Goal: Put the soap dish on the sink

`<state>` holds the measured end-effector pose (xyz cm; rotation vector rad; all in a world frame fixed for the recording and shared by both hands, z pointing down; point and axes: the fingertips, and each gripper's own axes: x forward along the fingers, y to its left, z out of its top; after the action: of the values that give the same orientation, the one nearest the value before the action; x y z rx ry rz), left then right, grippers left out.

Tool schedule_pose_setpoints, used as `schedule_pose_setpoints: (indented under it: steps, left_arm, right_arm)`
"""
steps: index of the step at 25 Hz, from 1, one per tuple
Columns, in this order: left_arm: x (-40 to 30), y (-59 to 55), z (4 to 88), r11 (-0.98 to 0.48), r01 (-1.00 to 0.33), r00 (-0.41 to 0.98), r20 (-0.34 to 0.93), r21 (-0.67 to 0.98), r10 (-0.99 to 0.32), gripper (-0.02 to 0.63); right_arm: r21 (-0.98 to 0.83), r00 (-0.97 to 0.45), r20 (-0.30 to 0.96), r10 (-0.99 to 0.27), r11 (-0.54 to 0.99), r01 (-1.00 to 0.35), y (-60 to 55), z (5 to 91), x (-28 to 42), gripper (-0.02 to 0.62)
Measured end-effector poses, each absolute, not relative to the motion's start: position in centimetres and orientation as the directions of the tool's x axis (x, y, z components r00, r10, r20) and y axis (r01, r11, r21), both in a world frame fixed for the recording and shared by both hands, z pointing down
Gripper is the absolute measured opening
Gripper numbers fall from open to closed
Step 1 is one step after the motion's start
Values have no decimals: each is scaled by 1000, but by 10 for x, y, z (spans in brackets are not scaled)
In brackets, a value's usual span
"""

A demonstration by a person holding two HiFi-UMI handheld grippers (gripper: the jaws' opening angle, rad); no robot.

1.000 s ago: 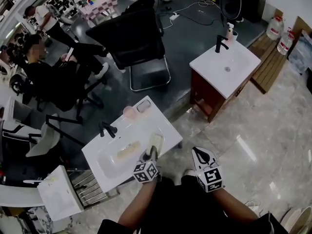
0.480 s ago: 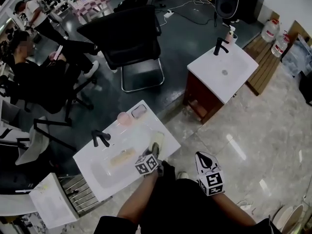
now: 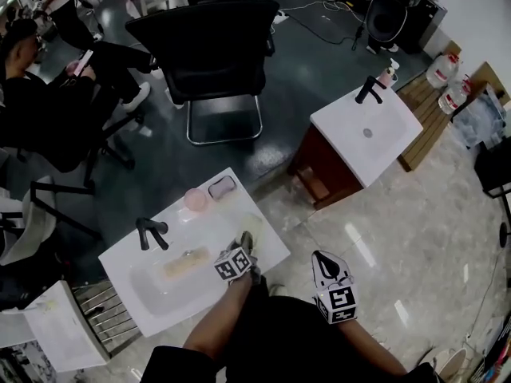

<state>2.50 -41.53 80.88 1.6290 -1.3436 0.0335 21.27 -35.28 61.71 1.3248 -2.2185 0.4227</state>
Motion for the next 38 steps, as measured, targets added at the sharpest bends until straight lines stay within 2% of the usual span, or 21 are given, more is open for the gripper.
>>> schedule_pose_setpoints:
  steps: [4, 12, 19, 24, 32, 38]
  left_arm:
    - [20, -427, 819, 138, -732, 378, 566, 667, -732, 40]
    - [16, -433, 845, 199, -737, 359, 624, 646, -694, 150]
    - [21, -438, 851, 177, -762, 372, 644, 623, -669, 198]
    - [20, -437, 859, 181, -797, 351, 686, 576, -638, 272]
    - [23, -448, 861, 131, -857, 323, 717, 499, -618, 308]
    - [20, -449, 854, 138, -846, 329, 707, 515, -626, 322]
  right_arm:
    - [8, -382, 600, -703, 483, -876, -365, 623, 209, -3]
    - [14, -359, 622, -696, 468, -883, -374, 631, 207, -2]
    - [11, -352, 625, -697, 459, -888, -371, 632, 208, -2]
    - [1, -353, 625, -696, 453, -892, -366, 635, 205, -2]
    - [17, -316, 636, -704, 421, -907, -359, 640, 218, -2]
    - [2, -314, 625, -715, 404, -915, -355, 634, 220, -3]
